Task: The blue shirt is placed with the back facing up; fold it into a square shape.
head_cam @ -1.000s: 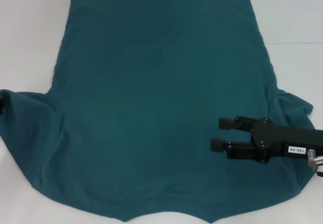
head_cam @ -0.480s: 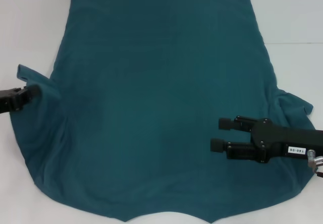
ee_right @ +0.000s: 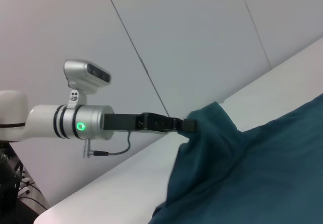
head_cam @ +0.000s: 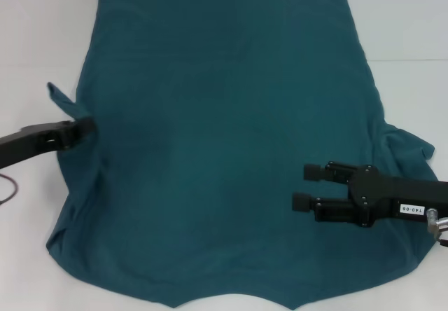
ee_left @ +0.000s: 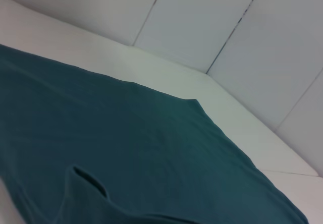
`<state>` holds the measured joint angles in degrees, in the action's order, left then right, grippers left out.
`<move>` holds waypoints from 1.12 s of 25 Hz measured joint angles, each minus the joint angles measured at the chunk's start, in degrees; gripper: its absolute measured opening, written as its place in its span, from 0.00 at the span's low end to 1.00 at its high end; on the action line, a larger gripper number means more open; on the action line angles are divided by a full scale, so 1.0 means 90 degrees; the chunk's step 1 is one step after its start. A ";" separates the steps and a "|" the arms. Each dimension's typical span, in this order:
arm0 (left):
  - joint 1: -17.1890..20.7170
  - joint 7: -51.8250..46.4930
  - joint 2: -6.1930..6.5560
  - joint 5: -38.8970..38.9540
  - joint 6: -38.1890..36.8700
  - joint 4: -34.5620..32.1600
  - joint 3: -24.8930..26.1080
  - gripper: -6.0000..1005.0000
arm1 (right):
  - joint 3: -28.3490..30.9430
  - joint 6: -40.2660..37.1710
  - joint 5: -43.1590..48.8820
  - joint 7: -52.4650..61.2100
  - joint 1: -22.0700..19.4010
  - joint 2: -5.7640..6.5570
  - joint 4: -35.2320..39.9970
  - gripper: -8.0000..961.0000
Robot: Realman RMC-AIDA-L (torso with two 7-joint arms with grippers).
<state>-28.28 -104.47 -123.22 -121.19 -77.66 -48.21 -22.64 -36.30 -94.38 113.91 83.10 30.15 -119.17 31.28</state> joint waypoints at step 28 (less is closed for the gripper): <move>-0.0586 0.0047 -0.0078 0.0383 0.1010 0.1407 -0.0094 0.07 | 0.0020 0.0026 0.0000 -0.0044 -0.0020 -0.0010 0.0000 0.92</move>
<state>-33.56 -104.05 -123.91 -117.74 -68.57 -35.55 -23.49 -36.12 -94.14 113.91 82.71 29.97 -119.26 31.29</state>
